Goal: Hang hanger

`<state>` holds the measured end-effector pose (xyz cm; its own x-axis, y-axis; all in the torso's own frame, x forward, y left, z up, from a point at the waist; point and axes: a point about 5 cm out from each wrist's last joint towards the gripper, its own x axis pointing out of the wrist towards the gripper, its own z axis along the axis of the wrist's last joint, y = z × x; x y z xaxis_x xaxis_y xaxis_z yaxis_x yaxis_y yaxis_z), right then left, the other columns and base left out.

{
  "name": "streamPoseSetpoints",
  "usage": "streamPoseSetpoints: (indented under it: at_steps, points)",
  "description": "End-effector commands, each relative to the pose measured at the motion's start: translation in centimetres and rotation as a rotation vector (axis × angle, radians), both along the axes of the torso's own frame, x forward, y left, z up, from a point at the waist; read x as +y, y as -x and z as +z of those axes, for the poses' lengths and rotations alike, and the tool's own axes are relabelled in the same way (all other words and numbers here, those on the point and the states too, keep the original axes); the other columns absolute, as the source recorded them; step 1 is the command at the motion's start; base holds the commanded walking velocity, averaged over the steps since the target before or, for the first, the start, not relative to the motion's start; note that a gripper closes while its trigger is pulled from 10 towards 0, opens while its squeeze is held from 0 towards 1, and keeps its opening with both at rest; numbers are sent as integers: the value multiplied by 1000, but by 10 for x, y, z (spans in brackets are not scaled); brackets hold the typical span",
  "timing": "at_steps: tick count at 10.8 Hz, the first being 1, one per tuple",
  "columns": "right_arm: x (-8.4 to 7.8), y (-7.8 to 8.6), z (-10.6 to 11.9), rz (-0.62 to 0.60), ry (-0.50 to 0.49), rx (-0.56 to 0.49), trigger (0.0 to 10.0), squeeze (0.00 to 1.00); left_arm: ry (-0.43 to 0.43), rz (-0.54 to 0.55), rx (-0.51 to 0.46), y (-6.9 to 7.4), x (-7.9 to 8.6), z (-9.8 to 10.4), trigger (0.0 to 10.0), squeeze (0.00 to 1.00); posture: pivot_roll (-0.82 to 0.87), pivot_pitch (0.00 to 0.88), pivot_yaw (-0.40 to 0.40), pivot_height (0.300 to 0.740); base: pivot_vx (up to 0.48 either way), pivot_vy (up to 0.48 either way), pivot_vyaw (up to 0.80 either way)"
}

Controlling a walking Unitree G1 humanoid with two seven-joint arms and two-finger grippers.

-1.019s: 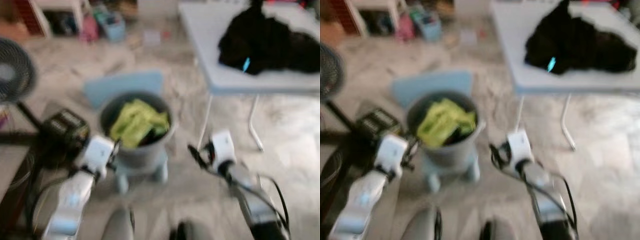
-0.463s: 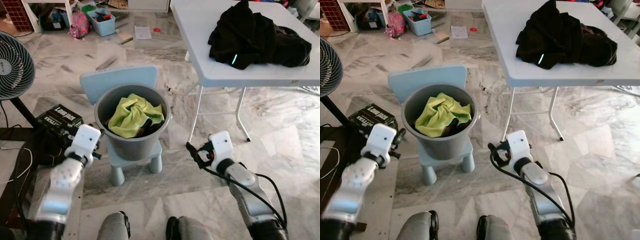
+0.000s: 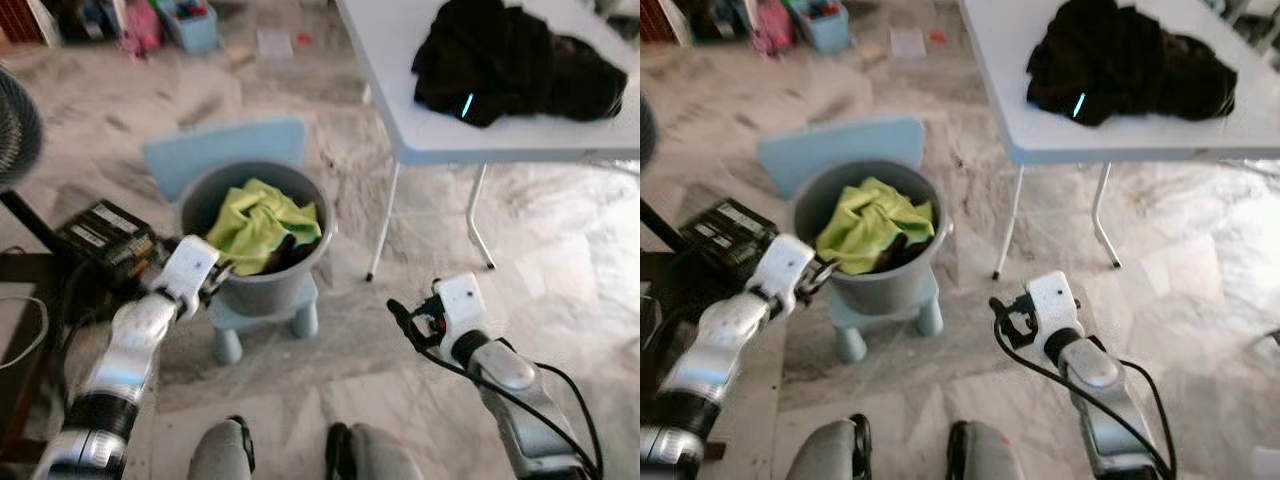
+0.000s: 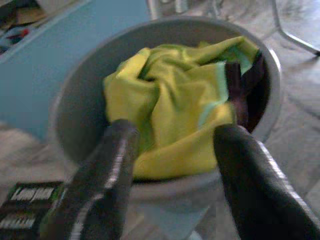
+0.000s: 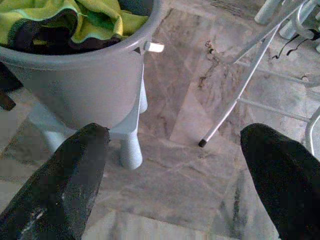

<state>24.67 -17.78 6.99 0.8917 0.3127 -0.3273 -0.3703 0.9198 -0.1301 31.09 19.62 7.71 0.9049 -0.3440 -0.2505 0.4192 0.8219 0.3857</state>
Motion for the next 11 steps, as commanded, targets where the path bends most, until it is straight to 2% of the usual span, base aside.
streamPoseSetpoints:
  at_steps: [1,3,5,6,7,11]
  points:
    - [-8,5,2,-21,15,7,10000,0,-17,-25,0,-3,-3,-1,10000,1000,-158,221,-109,740,0,0,0]
    - [-14,14,4,-24,30,25,10000,0,-47,-26,16,-14,1,1,10000,1000,-189,245,-122,740,0,0,0]
    - [-18,20,5,-22,43,43,10000,0,-43,-59,47,-18,1,-1,10000,1000,-205,255,-128,740,0,0,0]
    - [-19,23,6,-21,50,55,10000,0,-46,-122,111,-18,-4,-6,10000,1000,-207,255,-128,740,0,0,0]
    - [-19,24,6,-19,54,57,10000,0,-47,-140,126,-18,-4,-7,10000,1000,-207,255,-128,740,0,0,0]
    - [-18,25,6,-11,63,66,10000,0,-118,-123,172,-23,14,-6,10000,1000,-208,248,-129,740,0,0,0]
